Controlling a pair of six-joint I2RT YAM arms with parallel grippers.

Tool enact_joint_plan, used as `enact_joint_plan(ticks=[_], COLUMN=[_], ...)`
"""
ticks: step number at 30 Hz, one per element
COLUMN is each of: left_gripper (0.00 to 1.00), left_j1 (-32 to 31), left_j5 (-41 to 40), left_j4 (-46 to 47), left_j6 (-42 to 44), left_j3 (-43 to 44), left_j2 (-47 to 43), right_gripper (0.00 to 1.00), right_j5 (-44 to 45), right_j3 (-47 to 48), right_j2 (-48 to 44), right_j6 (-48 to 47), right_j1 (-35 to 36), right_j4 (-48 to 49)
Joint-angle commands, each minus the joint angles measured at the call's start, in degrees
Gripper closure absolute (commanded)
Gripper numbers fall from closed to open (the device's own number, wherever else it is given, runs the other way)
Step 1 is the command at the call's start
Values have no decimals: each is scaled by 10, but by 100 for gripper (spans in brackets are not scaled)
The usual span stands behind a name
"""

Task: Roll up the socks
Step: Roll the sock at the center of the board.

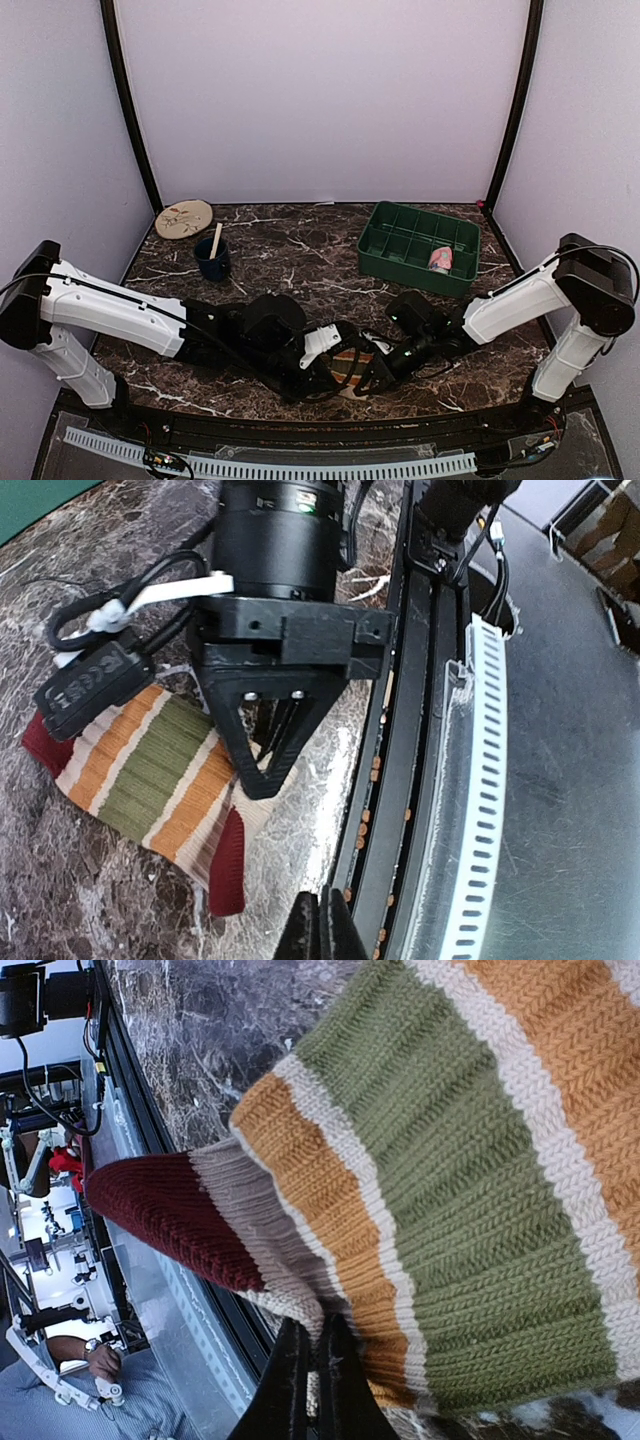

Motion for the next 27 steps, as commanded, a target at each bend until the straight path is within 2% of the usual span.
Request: enact_joint_plan(ticks=[1, 8, 27], left_gripper=[100, 100, 100], left_j1=[-28, -67, -67], left_j5=[-56, -132, -187], left_j4=[-24, -56, -57], left_j6=[45, 90, 96], left_j3=[25, 47, 86], left_j2=[17, 47, 128], right_gripper=[100, 100, 100], right_j5=[-8, -12, -16], right_j3=[3, 13, 29], right_j2=[11, 15, 19], right_j6=[1, -4, -19], right_j1=[-6, -7, -9], right_j4=[-11, -22, -46])
